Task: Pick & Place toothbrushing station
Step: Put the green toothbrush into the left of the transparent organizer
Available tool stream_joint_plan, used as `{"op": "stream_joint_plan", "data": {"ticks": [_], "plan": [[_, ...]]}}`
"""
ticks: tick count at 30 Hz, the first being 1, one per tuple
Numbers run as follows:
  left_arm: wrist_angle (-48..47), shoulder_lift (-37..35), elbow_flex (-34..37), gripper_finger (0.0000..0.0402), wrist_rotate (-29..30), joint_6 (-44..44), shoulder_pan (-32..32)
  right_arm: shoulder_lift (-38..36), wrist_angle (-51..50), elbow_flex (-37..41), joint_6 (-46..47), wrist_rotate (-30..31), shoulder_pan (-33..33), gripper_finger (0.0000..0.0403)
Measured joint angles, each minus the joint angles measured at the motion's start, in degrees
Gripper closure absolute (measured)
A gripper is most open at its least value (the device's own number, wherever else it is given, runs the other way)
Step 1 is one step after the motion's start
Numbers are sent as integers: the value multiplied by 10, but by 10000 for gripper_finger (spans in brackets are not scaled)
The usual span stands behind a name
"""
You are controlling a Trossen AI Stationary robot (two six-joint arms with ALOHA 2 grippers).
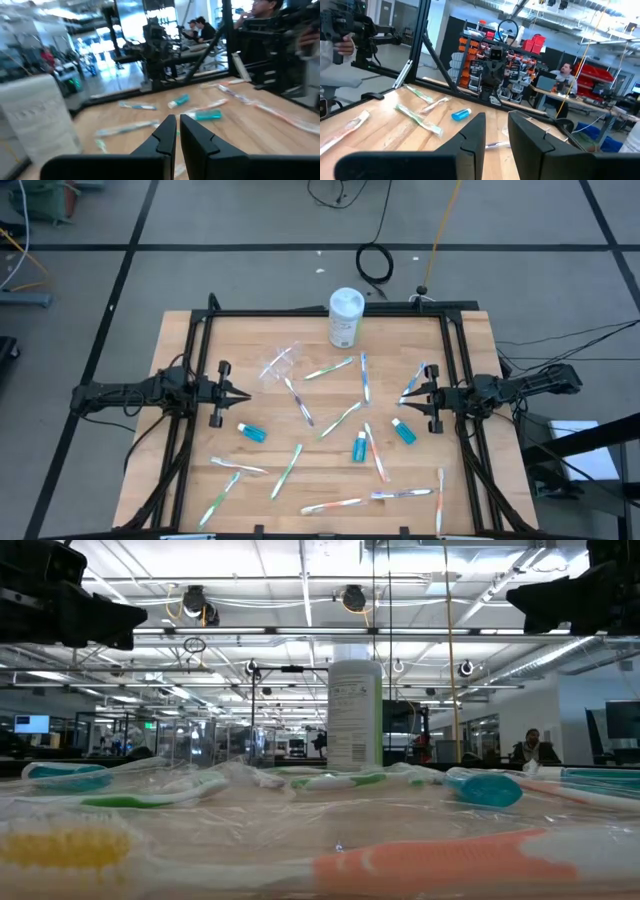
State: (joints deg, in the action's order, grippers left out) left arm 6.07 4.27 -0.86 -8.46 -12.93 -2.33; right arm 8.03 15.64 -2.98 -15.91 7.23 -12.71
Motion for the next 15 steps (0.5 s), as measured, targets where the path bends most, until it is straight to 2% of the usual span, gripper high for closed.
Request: {"op": "stream_joint_plan", "data": {"ticks": [3, 6, 11, 15], "plan": [[-1, 0, 0, 371, 6, 1, 0, 0, 0, 0, 59, -24, -1, 330], [1, 0, 0, 371, 6, 23, 0, 0, 5, 0, 73, -30, -2, 330], [31, 0, 0, 371, 11, 37, 0, 3, 63, 0, 33, -27, -1, 330], [48, 0, 0, 371, 10, 102, 0, 3, 113, 0, -38, -12, 1, 330]]}}
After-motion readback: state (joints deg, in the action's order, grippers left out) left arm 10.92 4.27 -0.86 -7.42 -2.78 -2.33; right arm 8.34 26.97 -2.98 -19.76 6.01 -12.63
